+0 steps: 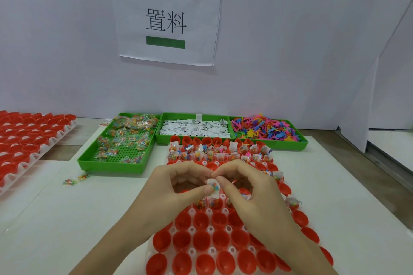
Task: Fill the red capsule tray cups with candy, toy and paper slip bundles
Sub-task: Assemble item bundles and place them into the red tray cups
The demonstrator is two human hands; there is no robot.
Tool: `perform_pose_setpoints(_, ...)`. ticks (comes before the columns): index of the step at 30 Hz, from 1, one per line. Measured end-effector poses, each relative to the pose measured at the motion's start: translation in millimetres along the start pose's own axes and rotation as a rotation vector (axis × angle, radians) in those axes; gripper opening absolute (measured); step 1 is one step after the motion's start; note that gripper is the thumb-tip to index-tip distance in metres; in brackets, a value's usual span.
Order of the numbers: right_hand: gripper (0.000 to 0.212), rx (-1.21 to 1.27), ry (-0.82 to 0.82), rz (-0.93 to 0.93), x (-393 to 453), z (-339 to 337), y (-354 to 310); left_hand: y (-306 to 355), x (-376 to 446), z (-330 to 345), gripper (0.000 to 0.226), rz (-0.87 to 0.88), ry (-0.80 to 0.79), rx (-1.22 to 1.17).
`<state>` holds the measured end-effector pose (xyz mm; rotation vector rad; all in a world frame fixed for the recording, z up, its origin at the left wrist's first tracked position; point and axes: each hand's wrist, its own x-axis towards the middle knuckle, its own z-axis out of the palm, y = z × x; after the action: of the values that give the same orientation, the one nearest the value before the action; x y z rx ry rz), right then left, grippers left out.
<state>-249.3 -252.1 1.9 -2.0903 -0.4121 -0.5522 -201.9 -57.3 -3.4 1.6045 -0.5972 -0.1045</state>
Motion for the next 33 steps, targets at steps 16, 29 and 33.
perform_pose_setpoints(16, 0.020, -0.136, 0.018, 0.147, 24, -26, 20, -4, 1, -5, 0.015, -0.022, 0.068, 0.063)
perform_pose_setpoints(29, 0.021, -0.707, -0.047, 0.339, 169, -62, 146, -13, 4, -5, 0.019, 0.088, 0.170, 0.288)
perform_pose_setpoints(33, 0.022, -0.730, -0.166, 0.362, 183, -58, 172, -16, 4, -5, 0.017, 0.105, 0.174, 0.321)
